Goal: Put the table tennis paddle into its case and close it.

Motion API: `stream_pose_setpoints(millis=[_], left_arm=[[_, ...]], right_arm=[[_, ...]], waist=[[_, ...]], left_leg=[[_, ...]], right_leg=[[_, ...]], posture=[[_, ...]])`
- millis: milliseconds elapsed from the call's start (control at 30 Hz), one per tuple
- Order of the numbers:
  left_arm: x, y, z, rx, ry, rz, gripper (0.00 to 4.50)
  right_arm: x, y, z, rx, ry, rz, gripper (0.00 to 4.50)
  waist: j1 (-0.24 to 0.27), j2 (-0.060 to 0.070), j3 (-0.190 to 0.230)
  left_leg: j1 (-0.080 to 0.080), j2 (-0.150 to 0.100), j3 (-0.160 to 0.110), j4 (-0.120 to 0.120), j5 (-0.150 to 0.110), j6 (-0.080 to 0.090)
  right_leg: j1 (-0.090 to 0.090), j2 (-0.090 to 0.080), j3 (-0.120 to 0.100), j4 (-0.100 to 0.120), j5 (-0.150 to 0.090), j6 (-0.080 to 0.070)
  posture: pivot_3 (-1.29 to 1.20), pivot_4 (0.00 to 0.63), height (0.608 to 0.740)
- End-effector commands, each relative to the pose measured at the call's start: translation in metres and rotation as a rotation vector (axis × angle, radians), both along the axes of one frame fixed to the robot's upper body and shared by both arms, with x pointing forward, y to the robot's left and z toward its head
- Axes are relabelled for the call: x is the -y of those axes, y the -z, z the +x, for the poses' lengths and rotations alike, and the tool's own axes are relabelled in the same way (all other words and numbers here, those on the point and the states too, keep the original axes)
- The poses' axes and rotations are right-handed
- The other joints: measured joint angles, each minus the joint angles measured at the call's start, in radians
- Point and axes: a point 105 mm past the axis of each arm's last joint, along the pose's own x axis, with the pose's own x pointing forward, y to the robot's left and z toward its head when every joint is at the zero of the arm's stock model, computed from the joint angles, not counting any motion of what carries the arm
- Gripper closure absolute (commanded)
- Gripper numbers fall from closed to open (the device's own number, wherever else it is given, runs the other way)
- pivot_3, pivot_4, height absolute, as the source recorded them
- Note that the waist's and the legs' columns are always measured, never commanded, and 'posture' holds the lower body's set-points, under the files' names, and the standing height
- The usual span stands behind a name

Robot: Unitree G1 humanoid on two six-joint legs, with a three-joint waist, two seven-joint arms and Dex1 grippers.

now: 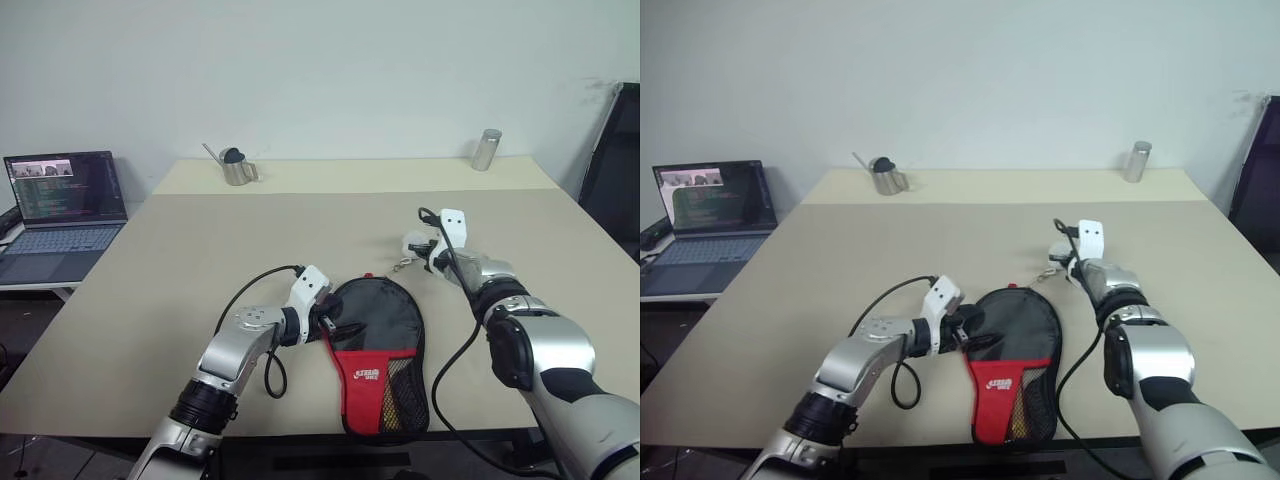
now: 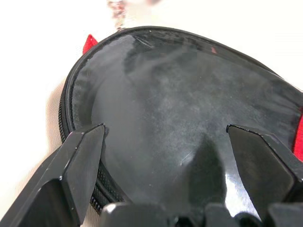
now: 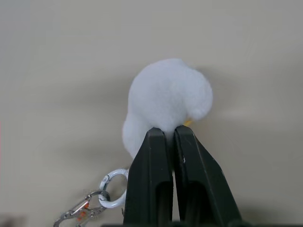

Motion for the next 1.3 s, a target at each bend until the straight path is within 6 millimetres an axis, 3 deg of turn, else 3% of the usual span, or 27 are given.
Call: stream_pose_setpoints(millis=[33, 133, 400, 600, 967, 1300], left_arm=[[0.004, 0.007, -0.001, -0.024, 0.02, 0.015, 0.0], [0.005, 0.006, 0.0, -0.021, 0.026, 0.014, 0.0], [0.004, 0.007, 0.0, -0.024, 0.03, 0.018, 0.0], [0.004, 0.007, 0.001, -0.024, 0.035, 0.021, 0.0], [0.002, 0.008, 0.002, -0.029, 0.036, 0.027, 0.0], [0.003, 0.009, 0.002, -0.034, 0.042, 0.034, 0.0]], right_arm=[[0.026, -0.019, -0.001, 0.058, -0.017, -0.053, 4.48], [0.032, -0.016, -0.013, 0.043, -0.125, -0.076, 4.48], [0.035, -0.013, -0.077, 0.005, -0.458, -0.21, 4.48], [0.035, -0.009, -0.111, -0.028, -0.624, -0.275, 4.48], [0.049, -0.003, -0.154, -0.1, -0.844, -0.433, 4.48], [0.052, -0.001, -0.188, -0.156, -0.982, -0.399, 4.48]], waist=[[0.003, 0.0, 0.0], [0.008, 0.0, 0.0], [0.018, 0.0, 0.0], [0.018, 0.0, 0.0], [0.021, -0.001, 0.0], [0.022, -0.001, 0.001]], left_leg=[[0.0, 0.0, 0.0, 0.0, 0.0, 0.0], [0.0, 0.0, -0.001, 0.001, 0.0, 0.0], [0.0, 0.0, -0.001, 0.0, -0.001, 0.002], [0.001, 0.0, -0.001, 0.001, -0.001, 0.002], [0.0, 0.0, -0.002, 0.001, -0.001, 0.001], [0.0, 0.0, -0.002, 0.001, 0.0, 0.0]], right_leg=[[0.0, 0.0, 0.0, 0.0, 0.0, 0.0], [0.001, 0.0, -0.001, -0.001, 0.0, 0.0], [0.001, 0.0, -0.002, -0.002, 0.0, 0.001], [0.001, 0.0, -0.002, -0.002, 0.0, 0.001], [0.002, 0.001, -0.003, -0.003, -0.001, 0.001], [0.002, 0.001, -0.003, -0.004, -0.001, 0.002]], posture=[[0.0, 0.15, 0.74], [0.0, 0.15, 0.74], [0.0, 0.15, 0.74], [0.0, 0.15, 0.74], [0.0, 0.15, 0.74], [0.0, 0.15, 0.74]])
